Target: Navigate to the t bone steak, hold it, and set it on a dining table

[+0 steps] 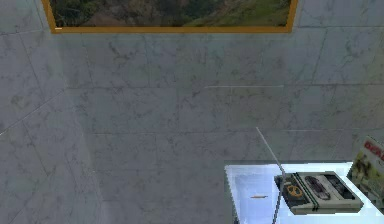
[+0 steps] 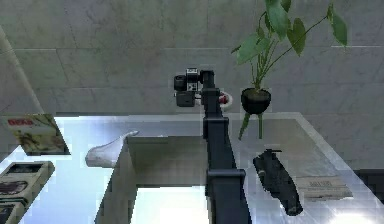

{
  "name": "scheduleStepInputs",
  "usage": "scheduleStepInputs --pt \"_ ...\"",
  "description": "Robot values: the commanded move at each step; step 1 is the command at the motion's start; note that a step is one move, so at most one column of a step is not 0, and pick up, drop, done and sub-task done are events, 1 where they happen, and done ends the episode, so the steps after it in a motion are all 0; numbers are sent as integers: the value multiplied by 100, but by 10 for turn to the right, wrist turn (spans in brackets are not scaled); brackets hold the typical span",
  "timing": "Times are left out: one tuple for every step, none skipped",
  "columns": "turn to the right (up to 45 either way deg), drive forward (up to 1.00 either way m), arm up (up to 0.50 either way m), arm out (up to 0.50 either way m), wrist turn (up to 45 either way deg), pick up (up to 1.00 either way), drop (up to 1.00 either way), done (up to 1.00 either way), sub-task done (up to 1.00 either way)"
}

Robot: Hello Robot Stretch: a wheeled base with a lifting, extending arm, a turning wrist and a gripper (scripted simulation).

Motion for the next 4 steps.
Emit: scheduleStepInputs --pt "0 0 -32 0 0 0 0 0 0" --pt "0 0 0 0 0 0 100 0 0" --pt "0 0 10 0 0 0 0 0 0" --pt "0 0 0 -8 0 0 0 0 0"
